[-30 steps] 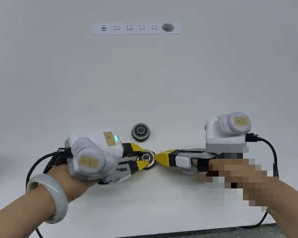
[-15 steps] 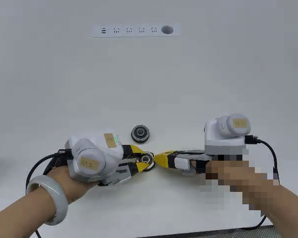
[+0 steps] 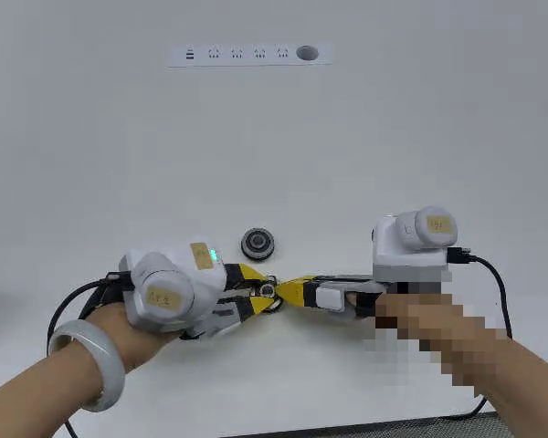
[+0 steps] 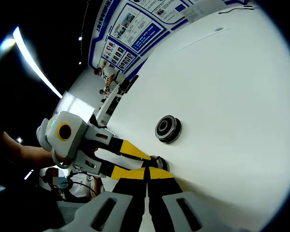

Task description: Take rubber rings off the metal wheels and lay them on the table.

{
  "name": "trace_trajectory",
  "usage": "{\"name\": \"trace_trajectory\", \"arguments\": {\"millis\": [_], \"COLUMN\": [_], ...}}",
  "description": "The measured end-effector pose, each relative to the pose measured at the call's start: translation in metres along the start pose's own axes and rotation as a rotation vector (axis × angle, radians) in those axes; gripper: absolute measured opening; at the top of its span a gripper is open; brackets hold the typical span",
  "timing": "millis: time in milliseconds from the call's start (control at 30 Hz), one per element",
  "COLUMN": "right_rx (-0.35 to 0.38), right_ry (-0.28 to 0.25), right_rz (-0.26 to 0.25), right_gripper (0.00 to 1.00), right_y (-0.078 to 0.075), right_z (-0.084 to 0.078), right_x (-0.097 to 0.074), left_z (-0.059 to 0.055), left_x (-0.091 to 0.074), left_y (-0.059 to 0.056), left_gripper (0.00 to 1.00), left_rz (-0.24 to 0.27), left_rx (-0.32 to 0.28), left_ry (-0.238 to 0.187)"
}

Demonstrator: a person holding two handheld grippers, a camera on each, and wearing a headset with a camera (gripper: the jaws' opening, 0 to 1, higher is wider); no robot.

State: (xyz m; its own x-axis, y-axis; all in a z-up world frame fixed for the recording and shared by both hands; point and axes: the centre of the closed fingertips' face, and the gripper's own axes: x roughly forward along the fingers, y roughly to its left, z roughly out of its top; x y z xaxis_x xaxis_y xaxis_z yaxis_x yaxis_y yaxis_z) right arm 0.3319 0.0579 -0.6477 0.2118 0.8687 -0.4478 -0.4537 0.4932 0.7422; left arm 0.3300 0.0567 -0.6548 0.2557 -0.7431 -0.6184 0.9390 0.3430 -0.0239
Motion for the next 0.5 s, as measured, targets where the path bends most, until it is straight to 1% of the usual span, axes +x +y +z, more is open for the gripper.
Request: {"name": "trace_trajectory", "arguments": {"millis": [33, 67, 100, 133, 267, 333, 500], "right_rx": [0.002, 0.018, 0.014, 0.006, 0.014, 0.012, 0.026], "right_ry": [-0.015, -0.042, -0.046, -0.039, -0.028, -0.018, -0.015], "right_rz": [0.031, 0.051, 0.039, 0.028, 0.017, -0.007, -0.021], "right_gripper": [0.02, 0.02, 0.02, 0.02, 0.02, 0.02, 0.02], "right_y": [0.007, 0.012, 0.01, 0.01, 0.004, -0.002, -0.008], "right_z": [0.003, 0.008, 0.01, 0.011, 0.008, 0.005, 0.002], "right_x": [0.002, 0.002, 0.001, 0.001, 0.0, -0.002, -0.004], "left_z": [0.0, 0.0, 0.0, 0.0, 0.0, 0.001, 0.001], "left_x": [0.0, 0.0, 0.0, 0.0, 0.0, 0.0, 0.0], "left_y": [0.0, 0.0, 0.0, 0.0, 0.0, 0.0, 0.0], "left_gripper": [0.12, 0.12, 0.12, 0.12, 0.12, 0.12, 0.13], "left_rz": [0.0, 0.0, 0.0, 0.001, 0.0, 0.001, 0.0], "left_rx": [0.0, 0.0, 0.0, -0.001, -0.001, -0.001, 0.0], "left_ry": [0.0, 0.0, 0.0, 0.0, 0.0, -0.001, -0.006]}}
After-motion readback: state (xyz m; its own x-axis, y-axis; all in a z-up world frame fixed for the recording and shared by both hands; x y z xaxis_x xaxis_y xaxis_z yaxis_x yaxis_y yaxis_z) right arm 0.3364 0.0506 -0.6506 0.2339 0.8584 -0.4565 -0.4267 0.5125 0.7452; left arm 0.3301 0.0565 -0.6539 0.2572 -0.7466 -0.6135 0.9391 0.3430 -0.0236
